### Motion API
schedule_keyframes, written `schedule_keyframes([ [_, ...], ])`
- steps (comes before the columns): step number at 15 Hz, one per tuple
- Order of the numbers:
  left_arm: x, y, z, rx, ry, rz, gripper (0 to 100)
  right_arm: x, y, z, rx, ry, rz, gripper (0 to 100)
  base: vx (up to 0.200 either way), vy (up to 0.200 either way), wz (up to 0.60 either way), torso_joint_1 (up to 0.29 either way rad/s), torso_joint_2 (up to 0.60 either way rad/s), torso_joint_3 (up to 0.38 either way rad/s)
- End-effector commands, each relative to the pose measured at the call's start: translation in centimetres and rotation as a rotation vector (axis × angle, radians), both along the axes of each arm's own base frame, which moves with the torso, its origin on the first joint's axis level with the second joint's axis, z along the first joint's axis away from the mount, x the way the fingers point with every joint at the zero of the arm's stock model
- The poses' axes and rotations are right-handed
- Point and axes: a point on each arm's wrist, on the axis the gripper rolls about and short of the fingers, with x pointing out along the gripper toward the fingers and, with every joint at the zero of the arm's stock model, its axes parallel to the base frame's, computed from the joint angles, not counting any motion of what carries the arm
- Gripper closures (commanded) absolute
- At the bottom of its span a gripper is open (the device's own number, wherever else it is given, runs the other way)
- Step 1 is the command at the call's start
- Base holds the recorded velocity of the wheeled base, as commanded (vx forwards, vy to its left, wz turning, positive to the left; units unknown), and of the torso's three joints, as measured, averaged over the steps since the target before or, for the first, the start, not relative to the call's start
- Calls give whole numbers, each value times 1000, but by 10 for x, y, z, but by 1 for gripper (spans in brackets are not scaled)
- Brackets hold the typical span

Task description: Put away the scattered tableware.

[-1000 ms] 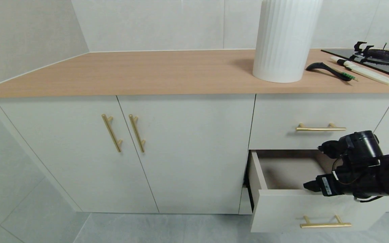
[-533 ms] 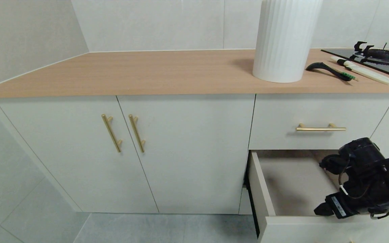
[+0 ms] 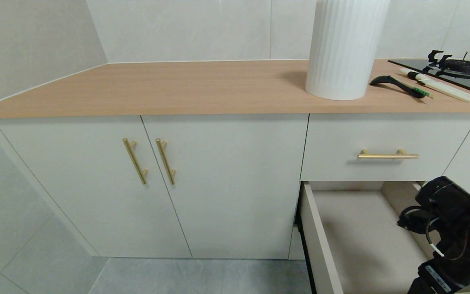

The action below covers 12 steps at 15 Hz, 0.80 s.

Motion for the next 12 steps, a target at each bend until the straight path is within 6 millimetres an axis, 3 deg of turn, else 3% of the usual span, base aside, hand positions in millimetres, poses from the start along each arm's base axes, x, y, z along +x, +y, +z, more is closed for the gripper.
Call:
schedule_keyframes([
  [1, 0, 0, 0, 1, 2, 1, 0, -7, 3, 2, -5, 24, 25, 0, 0, 0, 0, 0, 0, 0],
  [5, 0, 0, 0, 1, 2, 1, 0, -19, 5, 1, -34, 129, 51, 0, 0, 0, 0, 0, 0, 0],
  [10, 0, 0, 0, -1, 2, 1, 0, -19, 6, 3, -35, 137, 59, 0, 0, 0, 0, 0, 0, 0],
  [12, 0, 0, 0, -1, 2, 1, 0, -18, 6, 26, 7, 23, 33, 0, 0, 0, 0, 0, 0, 0],
])
